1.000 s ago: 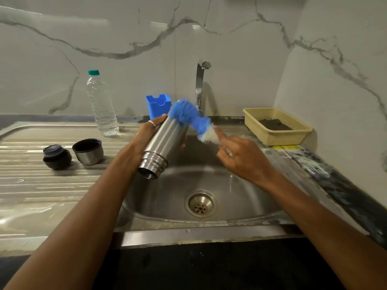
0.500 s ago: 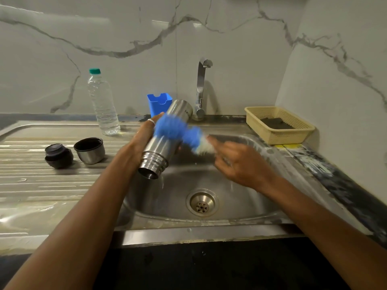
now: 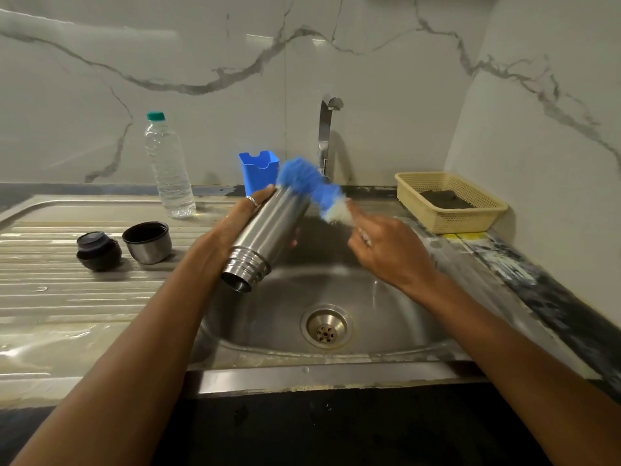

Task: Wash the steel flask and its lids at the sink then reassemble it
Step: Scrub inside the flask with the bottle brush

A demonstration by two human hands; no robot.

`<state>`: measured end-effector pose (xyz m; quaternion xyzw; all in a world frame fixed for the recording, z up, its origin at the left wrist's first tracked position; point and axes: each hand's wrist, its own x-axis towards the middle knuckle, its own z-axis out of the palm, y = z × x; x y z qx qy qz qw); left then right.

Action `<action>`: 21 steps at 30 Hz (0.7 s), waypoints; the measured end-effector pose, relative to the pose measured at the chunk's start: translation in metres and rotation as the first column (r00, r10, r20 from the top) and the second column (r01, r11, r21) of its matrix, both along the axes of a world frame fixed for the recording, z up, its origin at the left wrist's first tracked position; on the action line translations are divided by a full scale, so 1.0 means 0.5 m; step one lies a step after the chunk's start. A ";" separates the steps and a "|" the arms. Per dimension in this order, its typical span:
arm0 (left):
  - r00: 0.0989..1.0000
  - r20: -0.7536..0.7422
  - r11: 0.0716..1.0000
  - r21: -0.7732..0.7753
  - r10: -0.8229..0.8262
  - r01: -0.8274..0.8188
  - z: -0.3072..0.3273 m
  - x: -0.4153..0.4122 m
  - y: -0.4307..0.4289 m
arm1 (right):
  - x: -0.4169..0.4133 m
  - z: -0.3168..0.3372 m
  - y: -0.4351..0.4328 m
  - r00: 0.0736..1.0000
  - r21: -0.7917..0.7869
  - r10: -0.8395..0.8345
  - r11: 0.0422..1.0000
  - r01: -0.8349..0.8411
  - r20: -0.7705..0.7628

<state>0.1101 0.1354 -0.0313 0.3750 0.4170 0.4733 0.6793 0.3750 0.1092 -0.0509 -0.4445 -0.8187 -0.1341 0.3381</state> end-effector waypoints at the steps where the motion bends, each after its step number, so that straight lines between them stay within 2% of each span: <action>1: 1.000 -0.001 1.000 0.012 -0.007 0.007 -0.004 0.001 0.007 | -0.002 0.003 0.006 0.999 -0.004 -0.053 0.999 0.053 -0.003; 3: 0.998 -0.058 0.999 -0.007 -0.031 0.031 -0.001 0.009 0.001 | -0.009 0.004 -0.007 0.999 0.003 -0.038 0.999 0.037 0.011; 5: 0.998 -0.059 0.999 -0.038 -0.013 0.011 -0.002 0.004 0.010 | -0.013 -0.006 -0.042 0.992 -0.015 0.119 0.993 -0.118 0.039; 8: 0.990 -0.136 0.999 0.048 0.022 -0.015 -0.015 -0.027 0.040 | -0.007 -0.021 -0.079 0.933 -0.022 0.304 0.952 -0.305 0.195; 10: 0.989 -0.139 0.999 0.042 0.039 -0.033 -0.010 -0.029 0.039 | 0.005 -0.017 -0.060 0.944 0.002 0.277 0.959 -0.282 0.177; 12: 0.996 -0.088 0.999 0.034 -0.020 0.023 0.006 -0.015 0.014 | 0.008 -0.006 -0.029 0.989 -0.006 0.135 0.991 -0.135 0.053; 15: 0.999 -0.038 0.998 0.053 -0.033 0.035 -0.003 -0.006 0.013 | 0.009 0.004 0.005 0.999 -0.032 -0.037 0.999 0.037 -0.023; 16: 0.999 -0.048 0.998 0.068 -0.013 0.016 -0.004 -0.010 0.020 | 0.009 0.003 0.004 0.999 -0.037 -0.022 0.999 0.021 -0.032; 18: 0.984 -0.173 0.997 0.078 0.043 -0.030 0.002 -0.004 0.007 | 0.008 -0.005 -0.015 0.996 -0.043 0.087 0.995 -0.087 -0.005; 20: 0.964 -0.247 0.989 0.131 0.096 -0.065 0.006 0.006 0.003 | 0.009 -0.021 -0.046 0.969 -0.042 0.231 0.973 -0.228 0.092; 21: 0.964 -0.226 0.979 0.181 0.139 -0.099 0.020 0.015 -0.017 | 0.011 -0.027 -0.056 0.949 -0.041 0.278 0.961 -0.275 0.152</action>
